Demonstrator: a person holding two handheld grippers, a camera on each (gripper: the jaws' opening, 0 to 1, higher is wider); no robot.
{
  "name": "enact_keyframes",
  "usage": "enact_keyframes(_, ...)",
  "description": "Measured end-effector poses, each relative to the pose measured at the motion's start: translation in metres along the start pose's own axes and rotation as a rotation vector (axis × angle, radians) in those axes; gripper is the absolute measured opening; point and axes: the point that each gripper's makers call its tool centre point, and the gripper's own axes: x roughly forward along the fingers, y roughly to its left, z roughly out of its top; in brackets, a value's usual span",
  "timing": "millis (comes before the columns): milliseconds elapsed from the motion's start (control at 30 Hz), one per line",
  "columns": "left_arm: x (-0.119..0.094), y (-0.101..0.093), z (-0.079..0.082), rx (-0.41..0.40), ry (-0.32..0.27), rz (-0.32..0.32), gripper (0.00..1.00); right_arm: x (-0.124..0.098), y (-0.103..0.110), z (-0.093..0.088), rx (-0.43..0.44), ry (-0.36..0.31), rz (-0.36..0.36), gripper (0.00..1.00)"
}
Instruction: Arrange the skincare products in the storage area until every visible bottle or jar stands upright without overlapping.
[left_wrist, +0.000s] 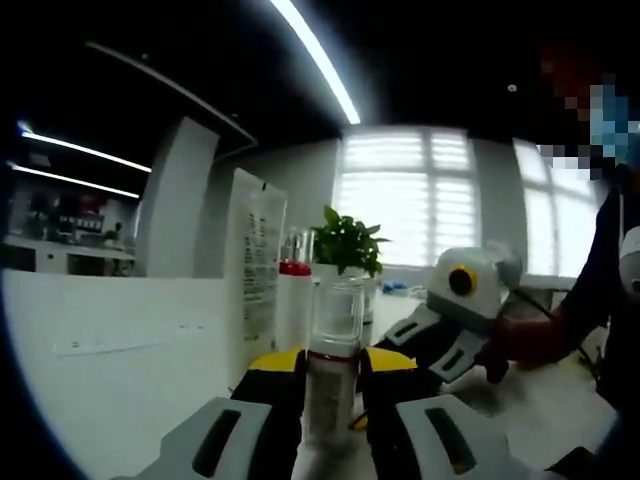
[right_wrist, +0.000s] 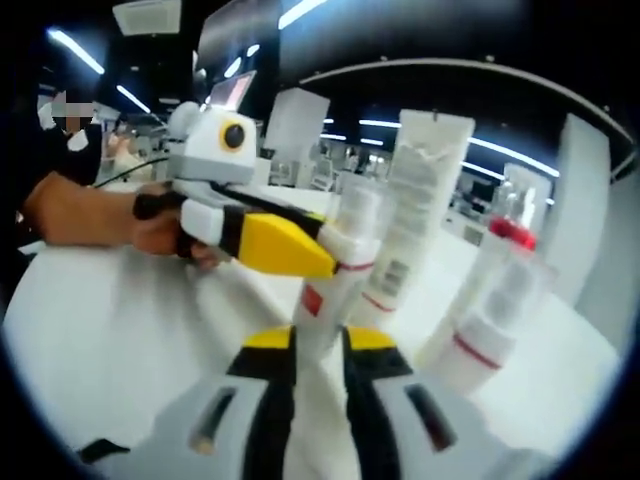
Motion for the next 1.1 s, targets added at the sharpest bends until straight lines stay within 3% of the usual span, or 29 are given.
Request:
enact_keyframes(700,-0.0035,-0.0015,0.0054,0.015,-0.013,0.001,0.22,-0.0023,0.0006,0.0018,-0.024,0.007,-0.006,0.15)
enact_keyframes(1100,-0.0088,-0.0012,0.0043,0.051,0.01,0.028,0.28,-0.0084,0.0028,0.0012,-0.027,0.016,0.0,0.15)
